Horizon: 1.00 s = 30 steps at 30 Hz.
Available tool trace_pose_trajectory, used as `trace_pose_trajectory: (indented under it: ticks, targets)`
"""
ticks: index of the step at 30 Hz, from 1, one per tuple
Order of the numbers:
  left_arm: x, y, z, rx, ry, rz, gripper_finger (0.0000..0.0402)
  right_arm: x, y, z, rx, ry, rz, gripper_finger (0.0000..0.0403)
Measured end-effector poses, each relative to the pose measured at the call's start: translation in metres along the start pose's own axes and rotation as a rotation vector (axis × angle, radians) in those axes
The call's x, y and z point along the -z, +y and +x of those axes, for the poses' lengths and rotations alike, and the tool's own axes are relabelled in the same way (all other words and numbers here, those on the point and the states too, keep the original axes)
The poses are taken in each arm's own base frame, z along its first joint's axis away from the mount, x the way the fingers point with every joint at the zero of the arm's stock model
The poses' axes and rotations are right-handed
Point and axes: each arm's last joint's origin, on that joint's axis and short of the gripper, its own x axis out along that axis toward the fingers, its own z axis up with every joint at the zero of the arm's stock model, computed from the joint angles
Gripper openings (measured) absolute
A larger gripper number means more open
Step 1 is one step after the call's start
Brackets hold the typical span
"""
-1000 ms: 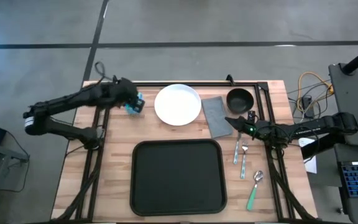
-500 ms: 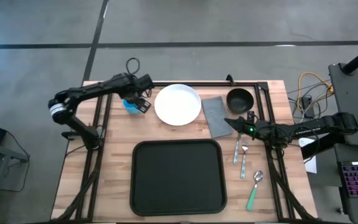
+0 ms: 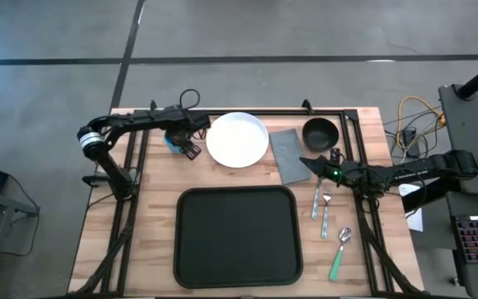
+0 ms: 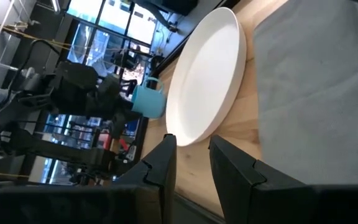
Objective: Set up tray
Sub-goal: Put the blue mug on the black tray
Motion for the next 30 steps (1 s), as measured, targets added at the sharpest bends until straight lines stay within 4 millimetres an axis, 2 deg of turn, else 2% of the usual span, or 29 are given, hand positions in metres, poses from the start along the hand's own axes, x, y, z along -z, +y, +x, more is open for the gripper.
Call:
trace_pose_trajectory:
  ticks: [9,15,21,27,30]
  targets:
    - [0.002,-0.001,0.006,0.002,0.001,-0.028,0.0012,0.000,0.000,0.000,0.001,-0.001,0.007,0.0086]
    - [0.006,-0.001,-0.002,0.043,0.012,-0.084,0.0002,0.000,0.000,0.000,0.001,-0.001,0.038,0.0086]
    - [0.029,-0.006,-0.038,0.144,-0.067,-0.184,0.0001,0.000,-0.001,0.000,0.010,-0.012,0.131,0.0086]
    - [0.068,-0.016,-0.083,0.314,-0.185,-0.276,0.0001,0.001,-0.010,0.000,0.097,-0.028,0.277,0.0086]
    - [0.088,-0.026,-0.099,0.384,-0.216,-0.291,0.0001,0.001,-0.015,-0.001,0.139,-0.029,0.299,0.0086]
